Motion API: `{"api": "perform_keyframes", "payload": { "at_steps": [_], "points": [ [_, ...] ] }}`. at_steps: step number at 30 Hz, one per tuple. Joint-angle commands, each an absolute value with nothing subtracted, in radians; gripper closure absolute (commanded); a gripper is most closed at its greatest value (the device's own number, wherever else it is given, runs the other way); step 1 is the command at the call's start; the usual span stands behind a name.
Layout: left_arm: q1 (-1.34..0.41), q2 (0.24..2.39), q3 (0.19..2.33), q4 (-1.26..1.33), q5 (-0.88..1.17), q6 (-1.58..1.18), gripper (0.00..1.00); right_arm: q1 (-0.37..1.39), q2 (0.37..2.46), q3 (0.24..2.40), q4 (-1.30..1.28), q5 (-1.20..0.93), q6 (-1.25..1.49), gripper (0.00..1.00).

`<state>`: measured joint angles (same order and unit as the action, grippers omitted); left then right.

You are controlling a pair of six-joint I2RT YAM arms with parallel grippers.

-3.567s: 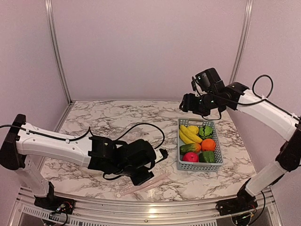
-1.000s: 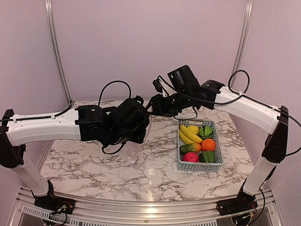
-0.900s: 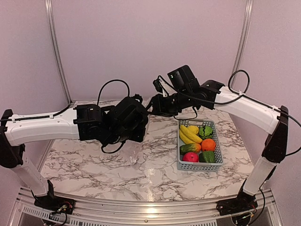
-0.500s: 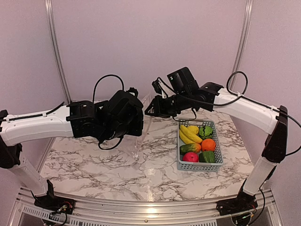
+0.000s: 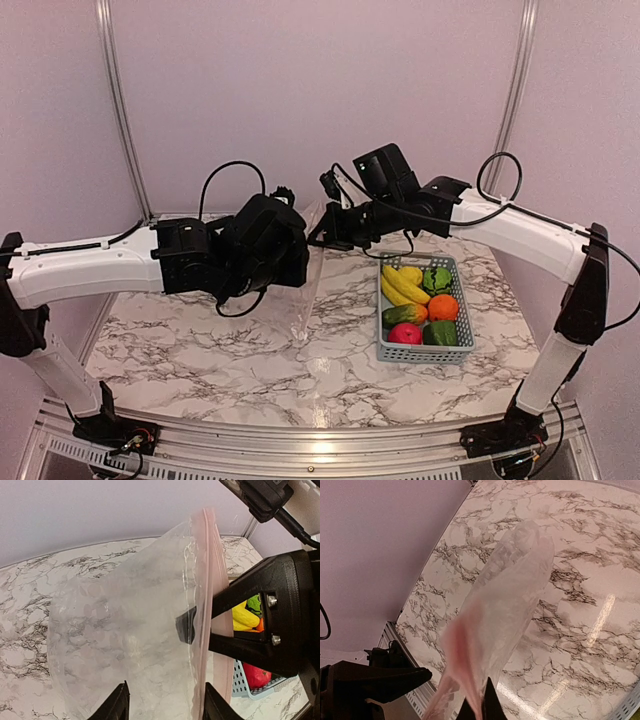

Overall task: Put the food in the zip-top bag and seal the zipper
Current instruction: Pass from the left arm to the right, then open the zipper food storage bag at the center of the board.

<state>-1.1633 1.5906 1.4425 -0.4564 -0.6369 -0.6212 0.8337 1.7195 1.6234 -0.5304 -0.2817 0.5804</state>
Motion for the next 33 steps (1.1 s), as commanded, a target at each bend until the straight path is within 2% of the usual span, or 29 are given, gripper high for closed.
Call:
{"api": "perform_keyframes", "payload": {
  "at_steps": [1, 5, 9, 11, 14, 20, 29, 30, 33],
  "points": [
    [-1.156, 1.642, 1.459, -0.417, -0.622, -0.583, 0.49, 0.836, 1.718, 1.642, -0.512, -0.273, 0.606, 1.00],
    [-1.157, 1.680, 1.500, -0.469, -0.626, -0.594, 0.48, 0.837, 1.708, 1.640, -0.511, -0.252, 0.616, 1.00],
    [-1.157, 1.729, 1.577, -0.633, -0.730, -0.676, 0.53, 0.837, 1.697, 1.637, -0.516, -0.231, 0.629, 1.00],
    [-1.157, 1.730, 1.584, -0.656, -0.754, -0.693, 0.60, 0.836, 1.690, 1.634, -0.523, -0.214, 0.632, 1.00],
    [-1.157, 1.709, 1.593, -0.666, -0.785, -0.703, 0.76, 0.832, 1.689, 1.637, -0.576, -0.170, 0.638, 1.00],
    [-1.157, 1.658, 1.595, -0.667, -0.848, -0.681, 0.99, 0.812, 1.687, 1.617, -0.649, -0.131, 0.634, 1.00],
    [-1.155, 1.635, 1.558, -0.664, -0.858, -0.708, 1.00, 0.807, 1.716, 1.689, -0.866, -0.066, 0.591, 1.00],
    [-1.155, 1.637, 1.556, -0.661, -0.853, -0.707, 1.00, 0.806, 1.715, 1.694, -0.874, -0.080, 0.583, 0.99],
    [-1.154, 1.651, 1.557, -0.647, -0.821, -0.677, 1.00, 0.808, 1.665, 1.679, -0.791, -0.194, 0.522, 0.88]
  ]
}}
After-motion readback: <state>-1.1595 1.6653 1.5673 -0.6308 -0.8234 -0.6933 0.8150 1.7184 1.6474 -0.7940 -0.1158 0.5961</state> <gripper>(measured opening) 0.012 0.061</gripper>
